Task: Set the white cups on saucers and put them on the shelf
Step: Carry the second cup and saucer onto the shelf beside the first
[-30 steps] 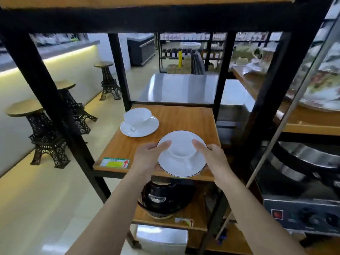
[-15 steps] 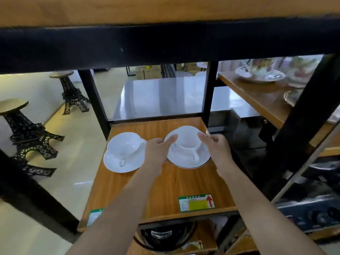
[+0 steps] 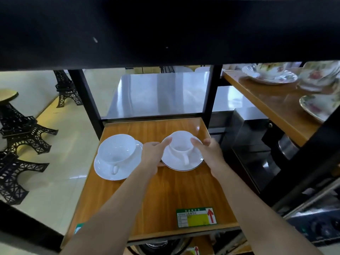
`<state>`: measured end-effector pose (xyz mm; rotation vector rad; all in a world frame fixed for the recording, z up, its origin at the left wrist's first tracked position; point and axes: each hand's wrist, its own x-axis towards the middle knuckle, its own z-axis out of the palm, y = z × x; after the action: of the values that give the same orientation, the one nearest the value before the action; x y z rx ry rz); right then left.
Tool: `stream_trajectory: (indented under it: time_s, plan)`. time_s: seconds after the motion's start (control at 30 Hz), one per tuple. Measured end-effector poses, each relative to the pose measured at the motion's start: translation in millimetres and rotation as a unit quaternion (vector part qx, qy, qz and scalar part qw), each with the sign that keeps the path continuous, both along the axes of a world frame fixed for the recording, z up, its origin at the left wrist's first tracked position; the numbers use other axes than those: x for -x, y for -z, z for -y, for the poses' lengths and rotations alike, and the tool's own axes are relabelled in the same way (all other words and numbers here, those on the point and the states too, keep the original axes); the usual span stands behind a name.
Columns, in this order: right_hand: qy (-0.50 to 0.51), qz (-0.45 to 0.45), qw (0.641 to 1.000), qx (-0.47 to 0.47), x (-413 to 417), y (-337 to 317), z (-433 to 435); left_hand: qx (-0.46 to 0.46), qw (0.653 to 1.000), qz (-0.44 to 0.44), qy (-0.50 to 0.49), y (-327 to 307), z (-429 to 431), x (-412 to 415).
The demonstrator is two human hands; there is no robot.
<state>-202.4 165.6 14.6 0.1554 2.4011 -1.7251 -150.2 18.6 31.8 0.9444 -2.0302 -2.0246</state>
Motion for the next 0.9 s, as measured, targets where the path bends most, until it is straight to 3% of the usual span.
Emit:
stream_trajectory:
  time_s: [0.33, 0.43, 0.53, 0.63, 0.9]
  plan:
    - [-0.018, -0.009, 0.998, -0.06, 4, 3, -1, 0.065, 0.997, 0.034, 0.024, 6, 0, 12]
    - [0.005, -0.064, 0.991, -0.115, 3, 2, -3, 0.127, 0.992, 0.015, 0.026, 3, -1, 10]
    - [-0.007, -0.082, 0.996, -0.029, -5, 0, -6, 0.128, 0.989, -0.058, -0.037, -3, -5, 2]
    - [-0.019, -0.054, 0.996, 0.062, -16, -2, -5, 0.09, 0.993, -0.069, -0.036, -3, -12, -6]
    - [-0.019, -0.041, 0.995, 0.086, -18, 4, -7, 0.07, 0.996, -0.054, -0.001, 0, -18, -8]
